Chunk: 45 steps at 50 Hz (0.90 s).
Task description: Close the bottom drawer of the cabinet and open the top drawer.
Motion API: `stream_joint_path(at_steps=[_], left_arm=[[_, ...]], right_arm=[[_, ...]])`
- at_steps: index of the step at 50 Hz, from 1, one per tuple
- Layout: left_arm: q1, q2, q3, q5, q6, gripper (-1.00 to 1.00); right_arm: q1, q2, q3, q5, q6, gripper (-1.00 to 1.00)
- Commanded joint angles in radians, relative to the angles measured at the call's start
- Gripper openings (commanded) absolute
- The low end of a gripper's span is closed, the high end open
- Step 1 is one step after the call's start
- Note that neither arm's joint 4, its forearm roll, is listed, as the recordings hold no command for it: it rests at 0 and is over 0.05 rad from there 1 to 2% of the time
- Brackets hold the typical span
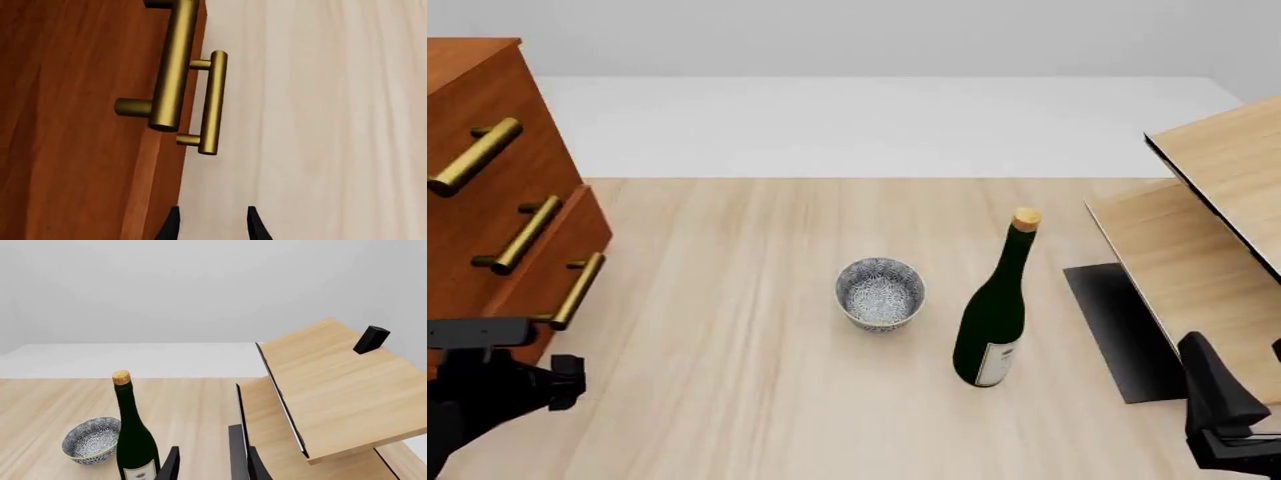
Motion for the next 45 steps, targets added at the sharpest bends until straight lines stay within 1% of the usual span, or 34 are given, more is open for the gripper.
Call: stream_joint_path(at_steps=[1,5,11,13,23,32,34,37,38,39,42,44,45], left_arm=[[0.072,-0.007,-0.006,-0.003,0.033,1.00],[0.093,-0.019,-0.001,-0.006,0.040,1.00],[0.101,-0.030,0.002,0.001,0.045,1.00],[0.113,-0.045,0.007,-0.001,0.056,1.00],[0.101,-0.072,0.008,0.022,0.051,1.00],[0.030,-0.085,0.005,0.049,0.019,1.00],[0.009,-0.099,0.001,0.063,0.003,1.00],[-0.046,-0.105,-0.017,0.092,-0.026,1.00],[-0.052,-0.111,-0.018,0.096,-0.027,1.00],[-0.082,-0.104,-0.023,0.098,-0.041,1.00],[-0.121,-0.106,-0.029,0.108,-0.056,1.00],[-0.130,-0.107,-0.028,0.112,-0.063,1.00],[-0.160,-0.093,-0.039,0.111,-0.077,1.00]], right_arm=[[0.001,-0.003,0.000,0.003,0.001,1.00],[0.002,-0.013,0.000,0.012,0.001,1.00],[0.002,-0.019,0.000,0.018,0.001,1.00],[0.001,-0.021,0.000,0.020,0.001,1.00],[0.000,-0.020,0.000,0.019,0.001,1.00],[-0.002,-0.011,-0.001,0.009,0.000,1.00],[-0.003,-0.009,-0.001,0.008,0.000,1.00],[-0.004,-0.009,-0.001,0.007,0.000,1.00],[-0.004,-0.009,-0.001,0.007,0.000,1.00],[-0.004,-0.010,-0.001,0.008,0.000,1.00],[-0.004,-0.012,-0.001,0.010,0.000,1.00],[-0.005,-0.014,-0.001,0.012,-0.001,1.00],[-0.006,-0.014,-0.001,0.012,0.000,1.00]])
